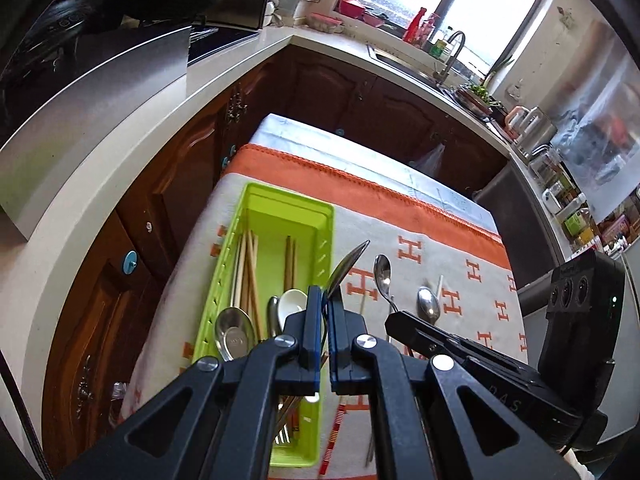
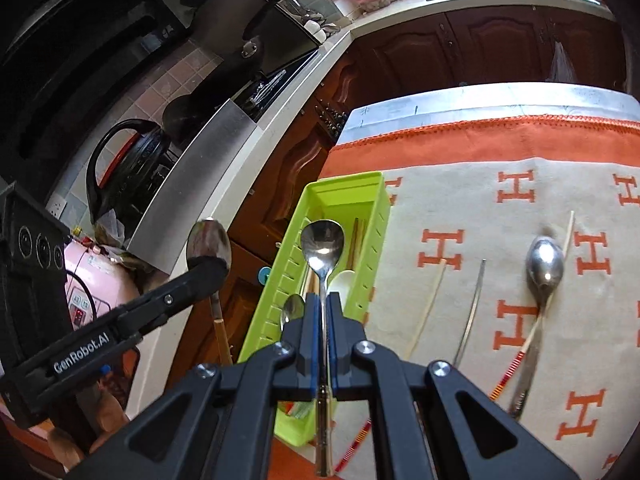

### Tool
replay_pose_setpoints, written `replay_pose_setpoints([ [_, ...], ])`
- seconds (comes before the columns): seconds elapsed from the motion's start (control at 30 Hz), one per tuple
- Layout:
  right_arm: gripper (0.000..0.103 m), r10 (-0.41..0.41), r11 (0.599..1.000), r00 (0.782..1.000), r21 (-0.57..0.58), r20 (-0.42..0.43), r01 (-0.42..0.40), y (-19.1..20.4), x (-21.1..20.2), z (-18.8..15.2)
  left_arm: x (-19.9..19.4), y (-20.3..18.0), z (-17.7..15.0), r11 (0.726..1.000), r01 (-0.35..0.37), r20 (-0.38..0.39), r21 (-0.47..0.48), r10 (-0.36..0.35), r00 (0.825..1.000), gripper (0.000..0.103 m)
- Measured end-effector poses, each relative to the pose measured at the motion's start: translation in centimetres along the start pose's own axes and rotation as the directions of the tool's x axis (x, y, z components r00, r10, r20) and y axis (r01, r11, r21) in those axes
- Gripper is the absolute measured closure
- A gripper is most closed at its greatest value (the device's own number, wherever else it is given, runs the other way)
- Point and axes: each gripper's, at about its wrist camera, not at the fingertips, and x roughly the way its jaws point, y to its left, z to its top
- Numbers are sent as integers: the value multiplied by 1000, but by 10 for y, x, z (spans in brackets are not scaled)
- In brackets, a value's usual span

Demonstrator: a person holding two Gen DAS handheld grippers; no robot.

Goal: Organize utensils
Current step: 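Carry both held spoons into the green tray and open both tools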

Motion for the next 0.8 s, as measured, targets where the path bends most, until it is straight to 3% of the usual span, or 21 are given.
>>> replay_pose_setpoints([
  [0.2,99,59,989,997,139,-53,-51,7,51,21,44,33,17,996,-46,-68,-80,41,997,103],
  [0.4,97,6,980,994,199,-106,15,3,95,26,93,49,13,991,-112,-149,-79,99,984,102],
  [0.53,96,-57,985,992,157,-113,75,2,102,24,99,52,10,989,-135,-142,-61,125,982,97],
  [0.63,96,-76,988,990,125,-115,90,2,101,23,91,47,9,987,-155,-109,-29,151,983,76],
  [0.7,96,-84,989,990,110,-111,97,2,96,22,82,41,8,985,-170,-83,1,170,982,52],
  [0.8,96,-100,991,991,84,-91,107,1,86,20,67,29,4,974,-219,-36,59,221,975,41],
])
